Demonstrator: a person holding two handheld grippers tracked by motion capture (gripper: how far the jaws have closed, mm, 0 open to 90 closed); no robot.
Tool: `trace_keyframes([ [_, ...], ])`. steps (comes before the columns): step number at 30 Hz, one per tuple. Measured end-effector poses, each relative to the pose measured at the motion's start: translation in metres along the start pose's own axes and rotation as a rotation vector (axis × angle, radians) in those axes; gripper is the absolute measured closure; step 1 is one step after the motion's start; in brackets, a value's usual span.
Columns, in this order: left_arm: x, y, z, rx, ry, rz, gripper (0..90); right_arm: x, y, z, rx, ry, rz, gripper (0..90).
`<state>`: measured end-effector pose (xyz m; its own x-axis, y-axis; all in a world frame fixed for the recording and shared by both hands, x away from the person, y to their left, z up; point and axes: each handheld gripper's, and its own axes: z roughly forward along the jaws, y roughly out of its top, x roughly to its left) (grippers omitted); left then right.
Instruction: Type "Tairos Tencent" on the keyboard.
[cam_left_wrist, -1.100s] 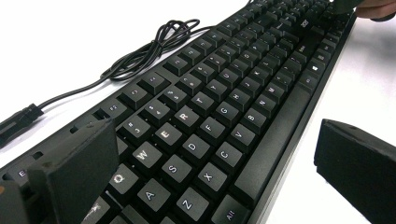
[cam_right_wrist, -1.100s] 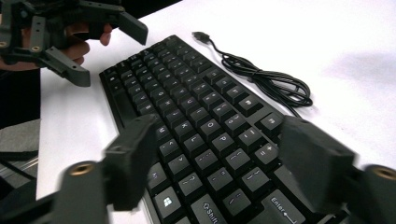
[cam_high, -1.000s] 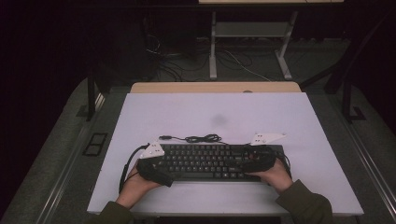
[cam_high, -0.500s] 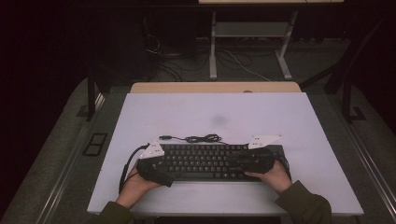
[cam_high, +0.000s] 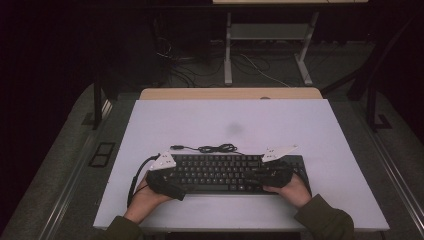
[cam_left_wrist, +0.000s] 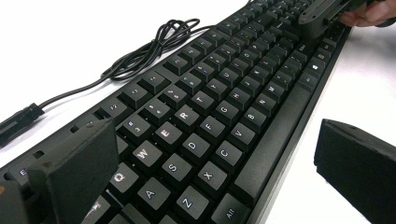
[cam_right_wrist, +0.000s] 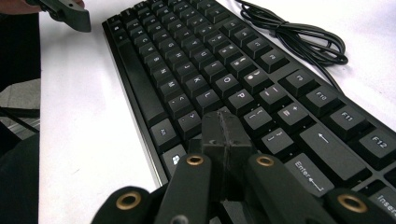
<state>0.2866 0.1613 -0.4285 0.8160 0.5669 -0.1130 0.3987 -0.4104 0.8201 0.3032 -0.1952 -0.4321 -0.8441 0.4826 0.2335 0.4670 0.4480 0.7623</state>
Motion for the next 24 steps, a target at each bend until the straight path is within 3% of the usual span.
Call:
trace_keyframes([
  [12, -0.0003, 0.0, 0.0, -0.002, 0.0, -0.001, 0.0, 0.0028, -0.0024, 0.0038, 0.077, -0.026, -0.03, 89.3],
  [24, -0.0008, 0.0011, 0.0002, -0.005, 0.003, 0.001, 0.0, 0.004, -0.0042, 0.0049, 0.101, -0.048, -0.048, 89.3],
])
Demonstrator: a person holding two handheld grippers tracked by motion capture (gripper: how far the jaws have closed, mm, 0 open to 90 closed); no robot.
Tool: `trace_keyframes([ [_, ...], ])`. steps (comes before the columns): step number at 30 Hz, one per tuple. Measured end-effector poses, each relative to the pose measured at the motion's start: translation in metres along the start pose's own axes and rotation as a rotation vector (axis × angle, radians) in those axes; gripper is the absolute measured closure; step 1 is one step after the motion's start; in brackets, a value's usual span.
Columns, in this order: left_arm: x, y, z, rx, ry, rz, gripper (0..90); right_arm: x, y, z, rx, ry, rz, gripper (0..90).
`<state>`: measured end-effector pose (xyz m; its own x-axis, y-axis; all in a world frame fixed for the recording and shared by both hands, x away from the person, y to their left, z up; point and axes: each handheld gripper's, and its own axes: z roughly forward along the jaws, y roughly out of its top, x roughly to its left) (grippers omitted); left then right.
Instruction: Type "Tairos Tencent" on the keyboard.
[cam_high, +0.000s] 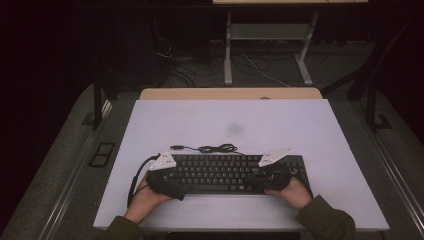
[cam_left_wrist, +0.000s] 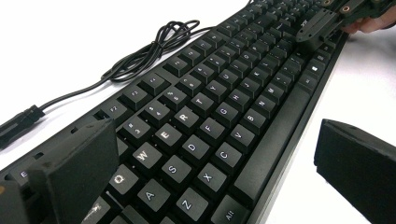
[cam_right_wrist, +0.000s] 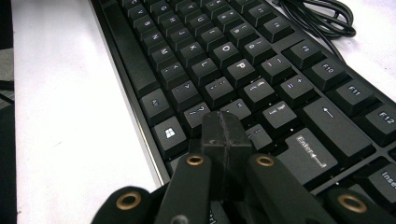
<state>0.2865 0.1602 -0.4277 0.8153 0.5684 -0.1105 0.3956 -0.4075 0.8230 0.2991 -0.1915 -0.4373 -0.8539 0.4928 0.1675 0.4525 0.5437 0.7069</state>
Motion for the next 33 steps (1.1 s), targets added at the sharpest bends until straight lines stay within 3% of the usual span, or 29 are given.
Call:
trace_keyframes([
  [19, 0.001, 0.012, 0.012, 0.001, 0.003, 0.008, 2.2, 0.0, -0.001, 0.0, -0.005, -0.001, -0.002, 89.3],
  [27, 0.002, 0.018, 0.017, -0.015, -0.014, -0.005, 17.3, 0.0, -0.001, 0.0, -0.006, -0.001, 0.002, 89.4],
  [33, 0.005, 0.023, 0.021, -0.026, -0.038, -0.015, 42.4, 0.0, -0.001, 0.0, -0.006, -0.002, 0.004, 89.3],
])
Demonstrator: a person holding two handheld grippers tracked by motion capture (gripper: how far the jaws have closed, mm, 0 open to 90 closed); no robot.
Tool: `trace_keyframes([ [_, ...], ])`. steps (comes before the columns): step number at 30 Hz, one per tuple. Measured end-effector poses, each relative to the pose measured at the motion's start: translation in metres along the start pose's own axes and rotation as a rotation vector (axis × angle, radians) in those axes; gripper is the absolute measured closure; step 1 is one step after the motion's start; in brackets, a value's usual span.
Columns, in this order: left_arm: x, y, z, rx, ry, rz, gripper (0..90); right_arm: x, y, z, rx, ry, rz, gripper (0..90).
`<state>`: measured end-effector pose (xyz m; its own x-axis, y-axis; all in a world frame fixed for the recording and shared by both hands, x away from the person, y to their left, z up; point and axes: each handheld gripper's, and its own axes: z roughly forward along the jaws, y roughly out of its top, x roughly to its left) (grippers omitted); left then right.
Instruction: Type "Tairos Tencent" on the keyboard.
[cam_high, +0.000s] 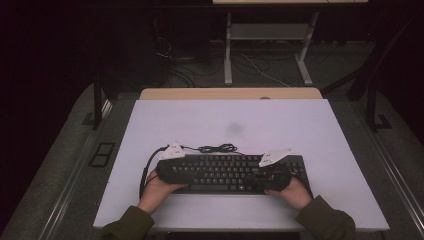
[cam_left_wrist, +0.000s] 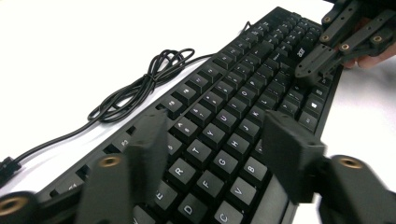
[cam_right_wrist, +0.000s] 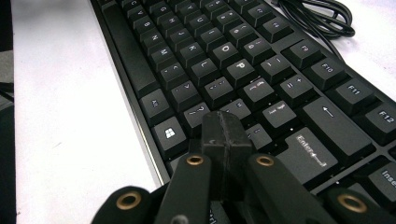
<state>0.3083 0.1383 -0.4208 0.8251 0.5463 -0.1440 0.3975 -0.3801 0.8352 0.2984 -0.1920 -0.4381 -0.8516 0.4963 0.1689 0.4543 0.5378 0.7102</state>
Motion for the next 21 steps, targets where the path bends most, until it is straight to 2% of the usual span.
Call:
trace_keyframes([
  [1, 0.001, 0.001, 0.001, 0.002, -0.002, 0.001, 42.4, 0.0, 0.0, 0.0, 0.0, 0.0, 0.0, 89.3],
  [4, 0.003, 0.004, 0.004, 0.007, -0.011, -0.006, 52.8, 0.0, 0.0, 0.0, 0.0, 0.0, 0.001, 89.3],
  [5, 0.003, 0.005, 0.005, 0.01, -0.015, -0.011, 59.6, 0.0, 0.0, 0.0, 0.0, -0.002, 0.0, 89.3],
  [6, 0.004, 0.006, 0.006, 0.01, -0.019, -0.011, 59.6, 0.0, 0.0, 0.0, 0.0, -0.002, 0.0, 89.3],
  [13, 0.005, 0.012, 0.016, 0.043, -0.036, -0.01, 76.6, 0.0, 0.0, 0.0, 0.0, -0.002, -0.001, 89.3],
  [19, 0.006, 0.018, 0.023, 0.062, -0.029, 0.003, 87.7, 0.0, 0.0, 0.0, -0.001, -0.003, -0.001, 89.3],
  [21, 0.005, 0.019, 0.025, 0.069, -0.027, 0.006, 89.0, 0.0, 0.0, 0.0, -0.001, -0.002, 0.0, 89.3],
])
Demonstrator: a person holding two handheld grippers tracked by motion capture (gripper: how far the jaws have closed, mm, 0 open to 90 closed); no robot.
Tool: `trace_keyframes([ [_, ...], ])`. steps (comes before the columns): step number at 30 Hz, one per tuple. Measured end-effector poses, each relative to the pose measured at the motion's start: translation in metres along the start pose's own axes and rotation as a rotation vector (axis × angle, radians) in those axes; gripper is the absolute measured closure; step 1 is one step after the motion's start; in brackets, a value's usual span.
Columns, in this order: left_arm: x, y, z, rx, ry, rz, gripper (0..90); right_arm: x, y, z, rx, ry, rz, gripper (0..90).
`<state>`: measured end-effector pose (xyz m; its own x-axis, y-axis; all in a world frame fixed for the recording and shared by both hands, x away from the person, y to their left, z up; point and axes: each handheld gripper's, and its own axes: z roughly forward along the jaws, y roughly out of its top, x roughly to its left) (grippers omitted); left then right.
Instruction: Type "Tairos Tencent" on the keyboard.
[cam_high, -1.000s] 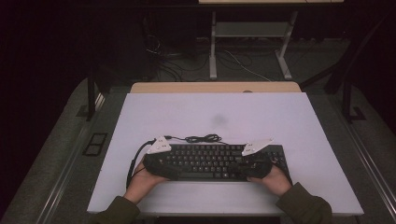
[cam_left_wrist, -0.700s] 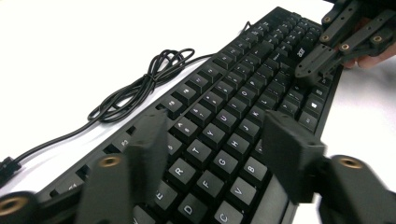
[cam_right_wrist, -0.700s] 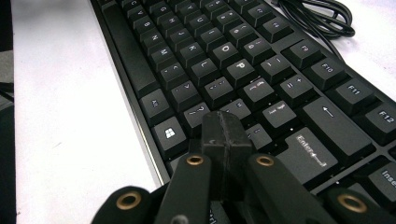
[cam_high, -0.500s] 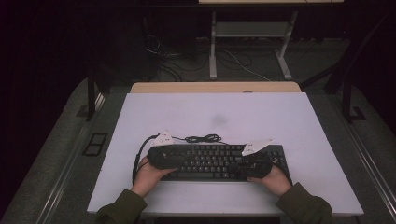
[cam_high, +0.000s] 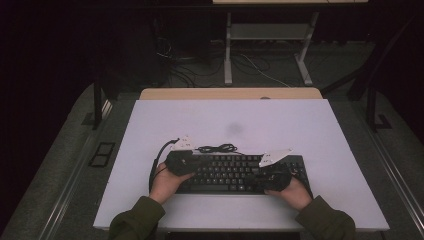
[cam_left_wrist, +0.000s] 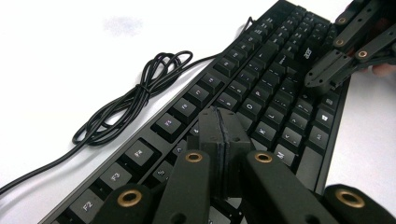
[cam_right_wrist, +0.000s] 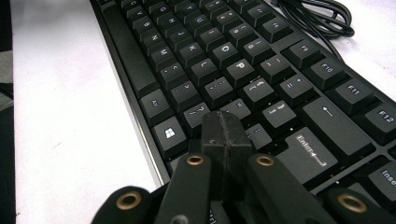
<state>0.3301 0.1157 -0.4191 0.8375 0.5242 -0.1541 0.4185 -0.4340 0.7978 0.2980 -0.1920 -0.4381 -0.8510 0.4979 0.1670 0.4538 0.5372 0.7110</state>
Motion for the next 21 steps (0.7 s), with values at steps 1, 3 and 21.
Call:
trace_keyframes([
  [1, 0.0, 0.0, 0.001, 0.007, 0.002, 0.004, 89.0, 0.0, 0.0, 0.0, 0.0, -0.001, 0.0, 89.4],
  [3, 0.0, -0.002, 0.002, 0.023, 0.008, 0.009, 89.1, 0.0, 0.0, 0.0, 0.0, 0.0, -0.001, 89.3],
  [21, 0.004, -0.011, 0.007, 0.098, 0.014, 0.005, 89.1, 0.0, 0.0, 0.0, 0.0, -0.001, -0.002, 89.4],
])
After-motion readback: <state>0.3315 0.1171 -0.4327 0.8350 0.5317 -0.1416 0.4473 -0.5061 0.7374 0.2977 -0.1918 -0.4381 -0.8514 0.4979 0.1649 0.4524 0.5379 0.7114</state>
